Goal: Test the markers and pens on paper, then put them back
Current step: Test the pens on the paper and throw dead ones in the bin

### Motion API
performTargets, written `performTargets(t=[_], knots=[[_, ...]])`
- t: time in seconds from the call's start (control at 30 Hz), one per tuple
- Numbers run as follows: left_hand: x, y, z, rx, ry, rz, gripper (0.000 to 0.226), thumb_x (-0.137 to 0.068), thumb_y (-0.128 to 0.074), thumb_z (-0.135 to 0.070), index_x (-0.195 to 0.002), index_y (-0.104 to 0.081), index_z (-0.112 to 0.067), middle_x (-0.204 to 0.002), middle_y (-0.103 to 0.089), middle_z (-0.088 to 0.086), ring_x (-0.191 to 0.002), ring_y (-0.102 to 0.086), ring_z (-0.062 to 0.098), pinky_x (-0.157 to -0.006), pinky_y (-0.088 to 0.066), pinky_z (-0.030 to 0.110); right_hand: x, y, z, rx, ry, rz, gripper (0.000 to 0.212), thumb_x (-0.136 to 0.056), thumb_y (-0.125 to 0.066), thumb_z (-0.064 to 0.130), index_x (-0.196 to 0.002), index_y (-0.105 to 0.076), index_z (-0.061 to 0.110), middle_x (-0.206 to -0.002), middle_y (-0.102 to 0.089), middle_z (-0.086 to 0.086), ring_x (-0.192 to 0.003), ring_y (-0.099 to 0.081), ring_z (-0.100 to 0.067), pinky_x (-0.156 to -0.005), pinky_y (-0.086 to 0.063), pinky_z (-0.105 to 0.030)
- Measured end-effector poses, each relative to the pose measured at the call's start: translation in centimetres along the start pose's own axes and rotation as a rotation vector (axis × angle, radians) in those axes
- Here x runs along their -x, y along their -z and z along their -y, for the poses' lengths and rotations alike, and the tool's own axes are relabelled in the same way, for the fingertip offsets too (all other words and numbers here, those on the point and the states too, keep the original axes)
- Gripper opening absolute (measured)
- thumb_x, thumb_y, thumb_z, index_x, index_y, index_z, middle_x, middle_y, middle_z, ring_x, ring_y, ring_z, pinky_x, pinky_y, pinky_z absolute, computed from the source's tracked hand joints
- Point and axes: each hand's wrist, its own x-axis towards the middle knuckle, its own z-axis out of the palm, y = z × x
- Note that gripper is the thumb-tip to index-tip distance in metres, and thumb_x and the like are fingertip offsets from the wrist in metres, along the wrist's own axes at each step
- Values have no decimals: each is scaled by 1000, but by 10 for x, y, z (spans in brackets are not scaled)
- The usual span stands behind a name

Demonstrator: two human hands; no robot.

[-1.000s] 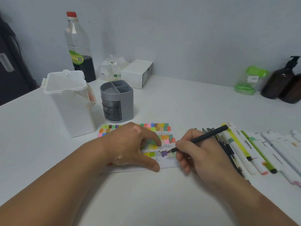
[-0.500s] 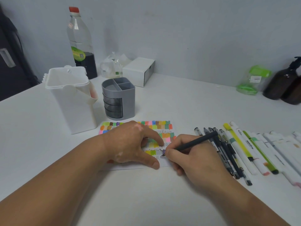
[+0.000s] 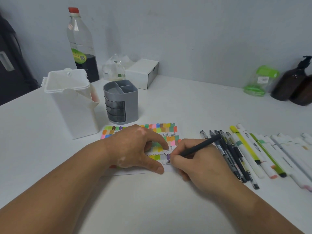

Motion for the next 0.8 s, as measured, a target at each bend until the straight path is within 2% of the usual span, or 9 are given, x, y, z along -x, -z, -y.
performTargets(t=[0.27,0.6,0.7,0.77,0.8], knots=[[-1,0,1,-7,-2,1,66,-60,-75,-80,-120,-57,-57,-72,-51,-11,-76,-49,-3,-54,-30,17,1,0,2,0,-15,-36,12,-79,-69,10,-69,-69,17,-49,-61,-3,-41,-54,-15,-45,-46,-22],[-2,-2,3,-24,-2,-3,68,-60,-74,-81,-121,-56,-57,-71,-50,-12,-75,-49,-3,-55,-29,18,2,1,5,8,-28,-46,11,-78,-69,11,-69,-67,16,-48,-60,-2,-40,-53,-13,-41,-41,-20],[-2,-2,3,14,8,-30,76,-58,-79,-77,-126,-54,-53,-69,-51,-11,-69,-50,2,-55,-32,17,-1,5,3,3,6,-182,13,-81,-70,13,-70,-68,19,-48,-61,0,-40,-53,-10,-40,-40,-19],[-2,1,3,74,20,-84,79,-59,-78,-77,-127,-50,-51,-73,-57,-12,-68,-53,4,-57,-39,15,-4,13,3,-169,15,-298,18,-85,-72,9,-71,-68,20,-51,-63,-3,-41,-54,-13,-41,-42,-19],[-1,3,4,121,25,-127,72,-63,-77,-75,-123,-48,-49,-79,-61,-14,-68,-55,3,-58,-43,15,-6,17,5,-254,18,-329,20,-86,-73,8,-71,-69,20,-53,-64,-5,-43,-55,-14,-42,-44,-19]])
